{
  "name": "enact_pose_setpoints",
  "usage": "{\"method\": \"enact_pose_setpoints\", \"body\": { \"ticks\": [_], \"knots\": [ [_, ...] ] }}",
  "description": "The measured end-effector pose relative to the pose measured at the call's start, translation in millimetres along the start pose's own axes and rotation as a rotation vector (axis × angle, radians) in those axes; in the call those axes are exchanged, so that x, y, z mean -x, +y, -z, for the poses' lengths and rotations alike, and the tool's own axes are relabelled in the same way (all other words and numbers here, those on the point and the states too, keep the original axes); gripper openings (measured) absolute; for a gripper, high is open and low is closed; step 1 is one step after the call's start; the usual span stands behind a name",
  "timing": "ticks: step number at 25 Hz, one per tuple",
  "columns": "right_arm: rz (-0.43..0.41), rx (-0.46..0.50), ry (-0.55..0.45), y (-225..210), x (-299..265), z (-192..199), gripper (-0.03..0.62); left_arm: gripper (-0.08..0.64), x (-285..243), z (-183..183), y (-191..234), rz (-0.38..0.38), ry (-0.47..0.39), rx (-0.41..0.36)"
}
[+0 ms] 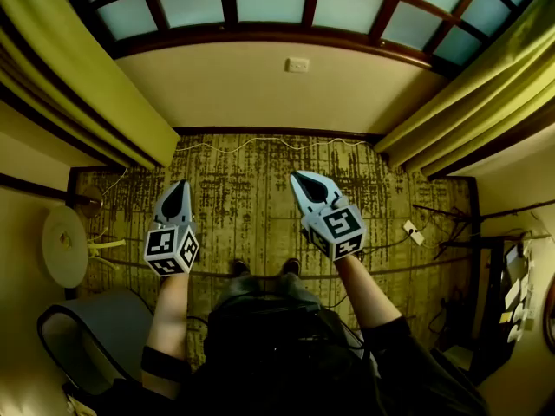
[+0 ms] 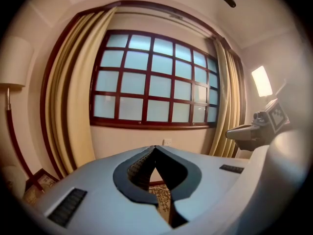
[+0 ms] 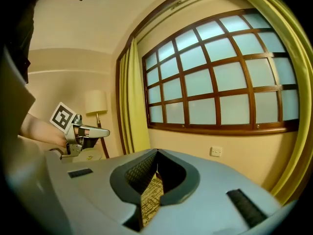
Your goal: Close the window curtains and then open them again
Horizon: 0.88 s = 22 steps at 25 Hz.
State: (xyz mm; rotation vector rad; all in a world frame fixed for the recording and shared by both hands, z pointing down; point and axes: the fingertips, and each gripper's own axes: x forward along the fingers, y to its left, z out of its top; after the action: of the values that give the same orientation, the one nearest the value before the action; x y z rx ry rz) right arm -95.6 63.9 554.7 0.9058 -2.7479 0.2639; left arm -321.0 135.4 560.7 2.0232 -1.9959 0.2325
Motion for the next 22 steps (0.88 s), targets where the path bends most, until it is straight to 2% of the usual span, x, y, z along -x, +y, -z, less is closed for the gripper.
{"method": "enact_pose_setpoints", "body": {
  "ticks": [8,18,22],
  "knots": [
    [-0.102,0.028,0.012,46.5,-58.1,-4.7,0.002,0.000,28.6,-2.3,63.7,-0.118,-0.016,0.021],
    [-0.365,0.090,0.019,179.9,-141.2,-18.0,0.002,0.000,122.3,19.8,162.4,-0.353,-0.014,0.087],
    [-0.401,0.094,0.030,212.1,-168.9,-15.0,0.002,0.000,142.1,22.5,194.4,-0.395,-0.023,0.105]
  ]
}}
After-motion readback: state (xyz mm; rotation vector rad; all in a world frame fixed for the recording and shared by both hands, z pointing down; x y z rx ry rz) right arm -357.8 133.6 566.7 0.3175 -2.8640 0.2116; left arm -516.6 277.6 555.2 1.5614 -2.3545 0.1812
